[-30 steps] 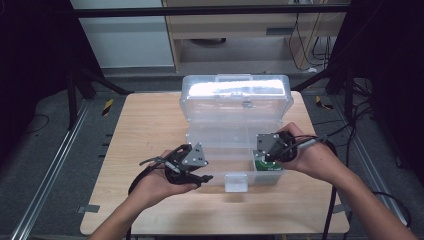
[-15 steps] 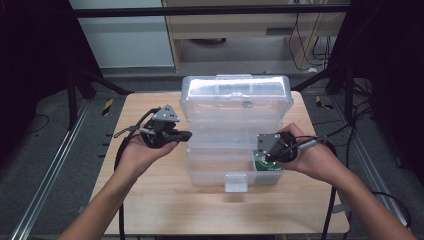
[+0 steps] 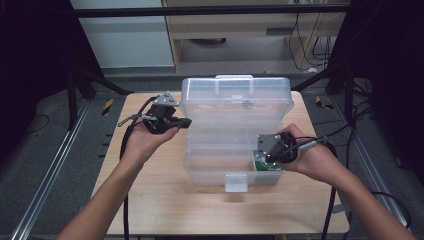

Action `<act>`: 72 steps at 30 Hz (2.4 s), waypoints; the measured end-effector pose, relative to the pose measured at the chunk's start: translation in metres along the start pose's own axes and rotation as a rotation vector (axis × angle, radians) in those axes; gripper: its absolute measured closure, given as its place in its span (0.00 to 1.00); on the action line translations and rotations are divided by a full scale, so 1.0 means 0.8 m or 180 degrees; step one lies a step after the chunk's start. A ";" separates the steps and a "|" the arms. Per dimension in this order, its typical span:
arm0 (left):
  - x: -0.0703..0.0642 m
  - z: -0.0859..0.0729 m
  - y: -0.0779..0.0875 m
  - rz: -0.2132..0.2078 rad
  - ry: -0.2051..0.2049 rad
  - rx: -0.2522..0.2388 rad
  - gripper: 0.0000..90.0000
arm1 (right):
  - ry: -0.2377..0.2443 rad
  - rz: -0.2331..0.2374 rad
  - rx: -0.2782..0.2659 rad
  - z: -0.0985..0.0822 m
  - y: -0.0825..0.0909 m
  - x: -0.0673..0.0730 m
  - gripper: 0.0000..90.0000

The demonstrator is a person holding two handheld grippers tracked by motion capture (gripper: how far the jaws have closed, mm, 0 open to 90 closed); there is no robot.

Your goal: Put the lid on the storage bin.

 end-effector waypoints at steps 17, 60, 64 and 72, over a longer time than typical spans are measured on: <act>0.014 0.003 0.011 0.0057 0.0255 -0.0124 1.00 | 0.0015 0.0023 0.0010 -0.001 0.000 0.004 0.88; -0.019 -0.046 0.018 -0.0140 0.0279 -0.0109 1.00 | -0.0892 -0.0543 -0.0176 -0.052 0.058 0.042 0.20; -0.021 -0.052 0.018 -0.0171 0.0309 -0.0131 1.00 | -0.1000 -0.0572 -0.0162 -0.064 0.061 0.047 0.19; -0.025 -0.064 0.017 -0.0167 0.0300 -0.0157 1.00 | -0.1220 -0.0697 -0.0132 -0.094 0.068 0.051 0.18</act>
Point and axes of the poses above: each handheld gripper's, and its own axes: y roughly backward along the jaws, z roughly out of its top, x roughly to its left, the point moved 5 cm from there along -y, roughly forward along the jaws, and after that the axes turned 12 degrees about -x, right-handed, at the moved point
